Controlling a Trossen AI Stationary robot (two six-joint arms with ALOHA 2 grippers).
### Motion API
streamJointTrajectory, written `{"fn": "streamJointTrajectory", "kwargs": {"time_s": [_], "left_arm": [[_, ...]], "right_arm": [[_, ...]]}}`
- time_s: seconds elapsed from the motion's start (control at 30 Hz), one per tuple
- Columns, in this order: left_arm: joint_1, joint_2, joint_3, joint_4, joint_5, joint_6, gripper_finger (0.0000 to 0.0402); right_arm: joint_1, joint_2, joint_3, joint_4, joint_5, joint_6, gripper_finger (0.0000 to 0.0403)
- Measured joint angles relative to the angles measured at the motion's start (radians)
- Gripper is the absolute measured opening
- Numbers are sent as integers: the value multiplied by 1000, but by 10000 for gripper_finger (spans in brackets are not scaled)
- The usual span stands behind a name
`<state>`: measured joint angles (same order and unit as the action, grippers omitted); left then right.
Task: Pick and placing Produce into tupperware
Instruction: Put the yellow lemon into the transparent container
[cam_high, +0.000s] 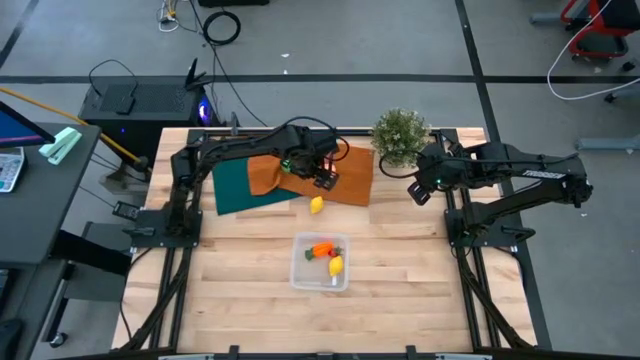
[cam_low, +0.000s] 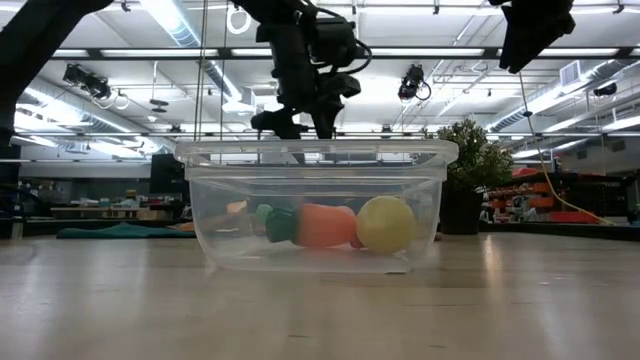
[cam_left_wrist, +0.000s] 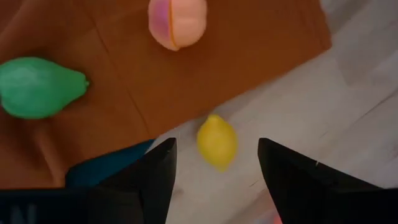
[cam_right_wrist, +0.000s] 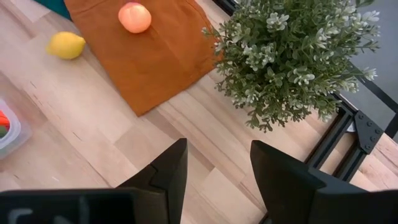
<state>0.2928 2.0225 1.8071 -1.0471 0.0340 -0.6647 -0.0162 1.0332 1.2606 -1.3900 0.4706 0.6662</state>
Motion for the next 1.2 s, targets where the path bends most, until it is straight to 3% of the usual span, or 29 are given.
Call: {"fn": "streamJointTrajectory", "kwargs": {"time_s": [0.6,1.2], "left_arm": [[-26,133,1,-7,-18,22,362],[-96,203,2,28,-41,-11,374]], "right_arm": [[0,2,0,20,0,21,146],[0,2,0,23,0,20,146]]}}
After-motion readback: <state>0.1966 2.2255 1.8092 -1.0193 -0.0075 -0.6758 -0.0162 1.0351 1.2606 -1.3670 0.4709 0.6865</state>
